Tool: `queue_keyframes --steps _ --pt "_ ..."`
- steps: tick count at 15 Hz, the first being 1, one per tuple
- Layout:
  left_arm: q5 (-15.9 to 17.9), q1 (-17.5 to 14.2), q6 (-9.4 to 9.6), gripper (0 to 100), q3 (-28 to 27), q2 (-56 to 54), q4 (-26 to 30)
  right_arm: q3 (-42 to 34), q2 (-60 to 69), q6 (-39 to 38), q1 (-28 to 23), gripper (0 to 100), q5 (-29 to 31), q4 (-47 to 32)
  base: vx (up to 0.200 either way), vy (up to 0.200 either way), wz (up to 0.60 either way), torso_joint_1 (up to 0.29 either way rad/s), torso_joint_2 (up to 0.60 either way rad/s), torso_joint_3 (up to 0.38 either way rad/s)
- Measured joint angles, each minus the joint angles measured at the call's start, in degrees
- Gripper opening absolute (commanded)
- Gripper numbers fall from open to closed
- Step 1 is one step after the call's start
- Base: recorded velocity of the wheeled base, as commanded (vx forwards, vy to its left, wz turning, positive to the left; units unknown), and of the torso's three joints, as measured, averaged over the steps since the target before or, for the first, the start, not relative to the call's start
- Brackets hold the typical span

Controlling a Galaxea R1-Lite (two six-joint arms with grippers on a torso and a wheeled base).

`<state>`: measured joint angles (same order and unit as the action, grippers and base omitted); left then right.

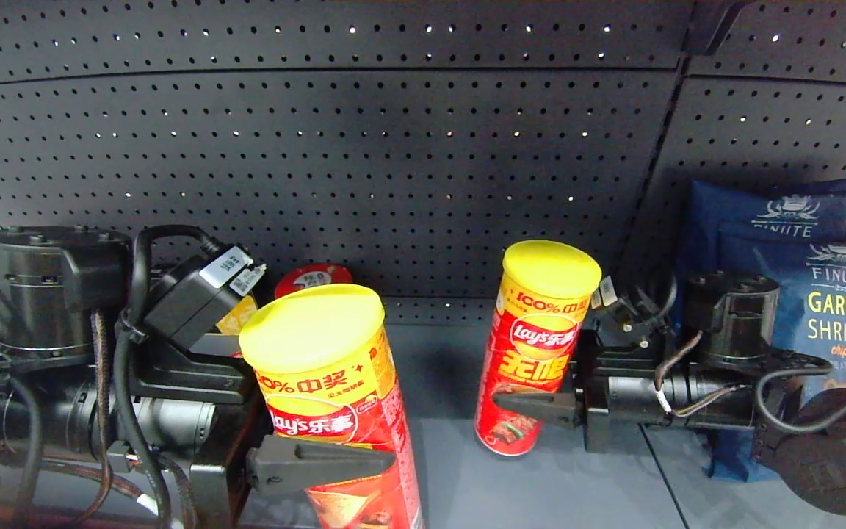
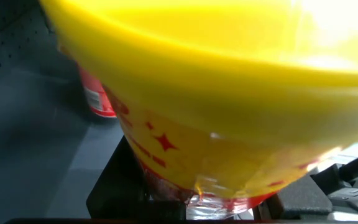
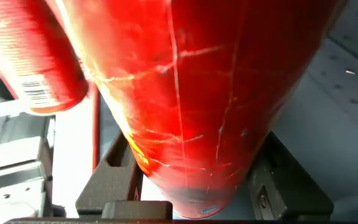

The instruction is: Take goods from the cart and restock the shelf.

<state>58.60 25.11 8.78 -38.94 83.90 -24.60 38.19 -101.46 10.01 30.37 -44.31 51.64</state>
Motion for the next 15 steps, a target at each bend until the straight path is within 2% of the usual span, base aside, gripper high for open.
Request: queue_keyframes --steps 4,9,15 --pt "-0.1 -0.1 0.00 0 0.0 0.0 0.0 -2.0 1.1 0.1 1.4 0 0.0 0.4 0.000 0.000 0.00 0.000 0.00 0.000" --pt "-0.1 0.0 0.00 0 -0.1 0.2 0.0 -8.5 4.2 1.0 1.5 0 0.4 0.6 0.000 0.000 0.00 0.000 0.00 0.000" --pt "-0.1 0.1 0.00 0 -0.3 0.7 0.0 -10.8 4.8 2.2 2.0 0 0.3 0.9 0.000 0.000 0.00 0.000 0.00 0.000"
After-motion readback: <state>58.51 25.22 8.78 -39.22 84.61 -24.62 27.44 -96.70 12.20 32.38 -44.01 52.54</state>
